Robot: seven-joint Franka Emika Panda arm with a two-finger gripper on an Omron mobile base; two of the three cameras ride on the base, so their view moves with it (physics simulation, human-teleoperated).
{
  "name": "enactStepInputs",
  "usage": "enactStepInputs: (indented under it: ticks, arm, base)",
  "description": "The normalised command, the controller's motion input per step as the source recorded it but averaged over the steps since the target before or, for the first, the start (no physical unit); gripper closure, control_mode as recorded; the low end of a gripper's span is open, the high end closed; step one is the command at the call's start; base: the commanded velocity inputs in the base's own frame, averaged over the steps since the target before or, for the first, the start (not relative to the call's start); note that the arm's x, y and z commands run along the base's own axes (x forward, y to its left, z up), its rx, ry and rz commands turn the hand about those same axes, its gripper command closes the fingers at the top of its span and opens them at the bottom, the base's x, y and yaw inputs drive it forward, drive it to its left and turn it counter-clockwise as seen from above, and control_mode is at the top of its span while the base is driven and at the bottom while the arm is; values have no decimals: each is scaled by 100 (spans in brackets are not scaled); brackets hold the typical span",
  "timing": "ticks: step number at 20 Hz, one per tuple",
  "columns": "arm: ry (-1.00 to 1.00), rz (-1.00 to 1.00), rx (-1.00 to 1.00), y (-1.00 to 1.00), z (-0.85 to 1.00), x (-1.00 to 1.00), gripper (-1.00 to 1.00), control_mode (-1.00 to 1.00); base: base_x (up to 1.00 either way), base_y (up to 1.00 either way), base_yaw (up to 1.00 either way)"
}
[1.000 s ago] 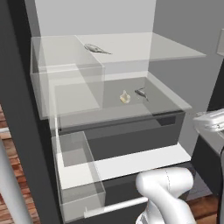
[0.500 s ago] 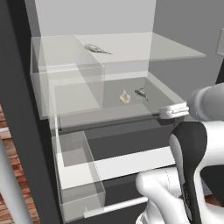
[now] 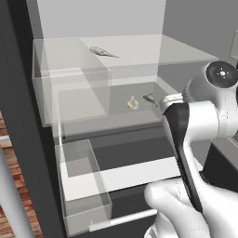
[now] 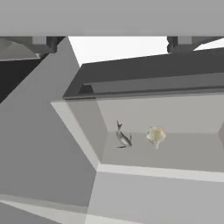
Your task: Place one garlic and one fish in each tupperware on the nearby counter, to pack two identical lunches.
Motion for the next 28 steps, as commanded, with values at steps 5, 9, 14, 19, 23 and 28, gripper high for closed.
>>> enactStepInputs:
  ticks: [5,9,14,19,23,28]
  arm:
    - [2,0,1,-20,-35,48,-100,-100]
    - [0,0,0,-2,-45,42,-100,-100]
    - [0,0,0,0,-28,37,-100,-100]
    - [-3,0,0,-3,-9,49,-100,-100]
    - [0,0,0,-10,-26,50,-100,-100]
    - [0,0,0,-13,-36,46,-100,-100]
  base:
    - [0,0,0]
    - [0,0,0]
    - [0,0,0]
    - [0,0,0]
    - [0,0,0]
    - [0,0,0]
